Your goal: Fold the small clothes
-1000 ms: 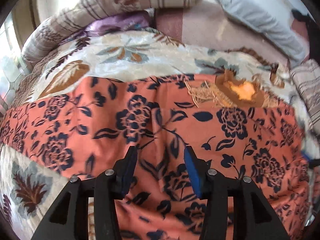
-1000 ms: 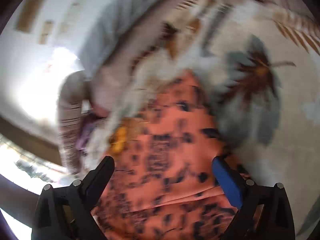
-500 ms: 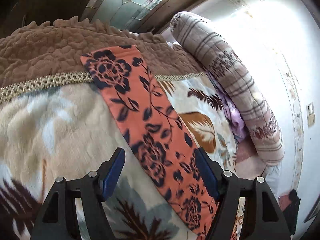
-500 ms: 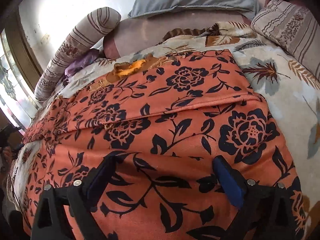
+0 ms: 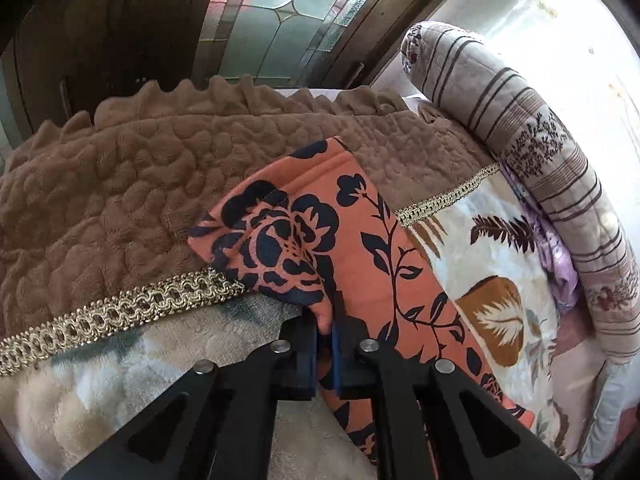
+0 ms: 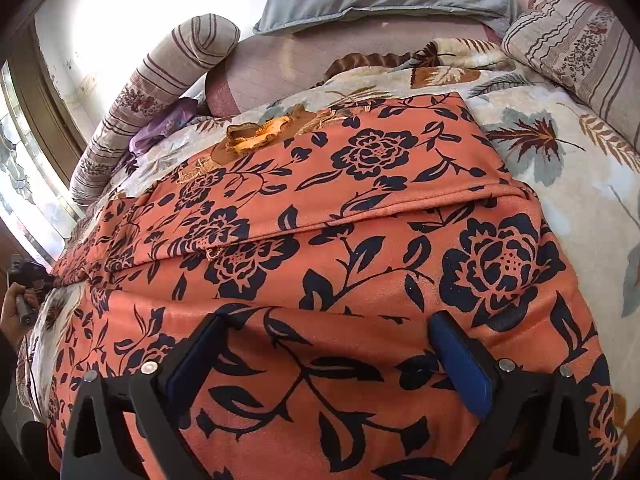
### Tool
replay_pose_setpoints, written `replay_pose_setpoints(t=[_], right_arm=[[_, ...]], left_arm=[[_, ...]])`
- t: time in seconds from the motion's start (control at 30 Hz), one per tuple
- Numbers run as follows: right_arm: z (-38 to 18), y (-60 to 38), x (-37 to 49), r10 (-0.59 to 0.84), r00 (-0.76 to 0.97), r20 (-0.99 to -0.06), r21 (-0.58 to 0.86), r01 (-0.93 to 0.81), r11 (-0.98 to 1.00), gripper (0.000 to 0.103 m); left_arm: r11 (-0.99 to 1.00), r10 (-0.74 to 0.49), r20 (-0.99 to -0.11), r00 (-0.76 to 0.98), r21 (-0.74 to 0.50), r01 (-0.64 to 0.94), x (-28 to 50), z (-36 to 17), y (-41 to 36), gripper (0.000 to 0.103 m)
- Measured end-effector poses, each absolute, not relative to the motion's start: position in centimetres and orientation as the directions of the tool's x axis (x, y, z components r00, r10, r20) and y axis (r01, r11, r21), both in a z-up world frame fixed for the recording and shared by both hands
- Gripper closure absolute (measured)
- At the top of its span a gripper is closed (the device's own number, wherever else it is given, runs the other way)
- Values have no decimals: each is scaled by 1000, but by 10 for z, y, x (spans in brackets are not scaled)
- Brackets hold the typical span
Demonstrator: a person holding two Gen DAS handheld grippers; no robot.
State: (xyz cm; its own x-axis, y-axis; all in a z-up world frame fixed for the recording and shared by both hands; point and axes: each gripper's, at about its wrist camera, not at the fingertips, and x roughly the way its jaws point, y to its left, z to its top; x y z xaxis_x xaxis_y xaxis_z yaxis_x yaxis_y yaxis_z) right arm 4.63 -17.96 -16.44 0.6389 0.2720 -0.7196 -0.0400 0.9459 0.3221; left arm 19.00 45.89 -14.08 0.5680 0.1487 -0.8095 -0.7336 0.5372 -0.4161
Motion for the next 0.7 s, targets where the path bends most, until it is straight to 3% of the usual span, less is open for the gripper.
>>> replay_pose_setpoints(t=[0.1, 0.2, 0.4, 0.53, 0.57, 0.6, 0.63, 0.7], right_arm=[[-165, -183, 46, 287, 643, -710, 343, -41, 939, 1], [-165, -185, 45, 298, 647, -702, 359, -41, 933, 1], [-164, -192, 44, 336, 658, -674, 410, -45, 911, 1], [-164, -197, 43, 365, 665, -652, 452, -47, 891, 1], [-163, -198, 43, 370, 665, -649, 458, -47, 888, 1], [-163, -198, 42, 374, 665, -647, 463, -47, 885, 1], [-162, -199, 42, 378, 665, -644, 469, -47, 882, 1], [-161, -202, 41, 394, 668, -632, 492, -48, 869, 1]], left_arm=[[705, 248, -760, 601, -284, -650, 202, -93, 414, 98], [849, 244, -652, 718, -215, -484, 205, -30, 334, 98], [981, -44, -514, 857, -185, -60, 209, 50, 117, 98], [971, -230, -540, 810, -180, 155, 213, 35, -24, 93], [967, -253, -584, 771, -164, 193, 217, 20, -52, 69], [962, -266, -652, 710, -137, 235, 223, -1, -77, 35], [960, -251, -727, 640, -101, 262, 228, -25, -97, 31], [968, -179, -832, 525, -52, 246, 225, -71, -105, 32]])
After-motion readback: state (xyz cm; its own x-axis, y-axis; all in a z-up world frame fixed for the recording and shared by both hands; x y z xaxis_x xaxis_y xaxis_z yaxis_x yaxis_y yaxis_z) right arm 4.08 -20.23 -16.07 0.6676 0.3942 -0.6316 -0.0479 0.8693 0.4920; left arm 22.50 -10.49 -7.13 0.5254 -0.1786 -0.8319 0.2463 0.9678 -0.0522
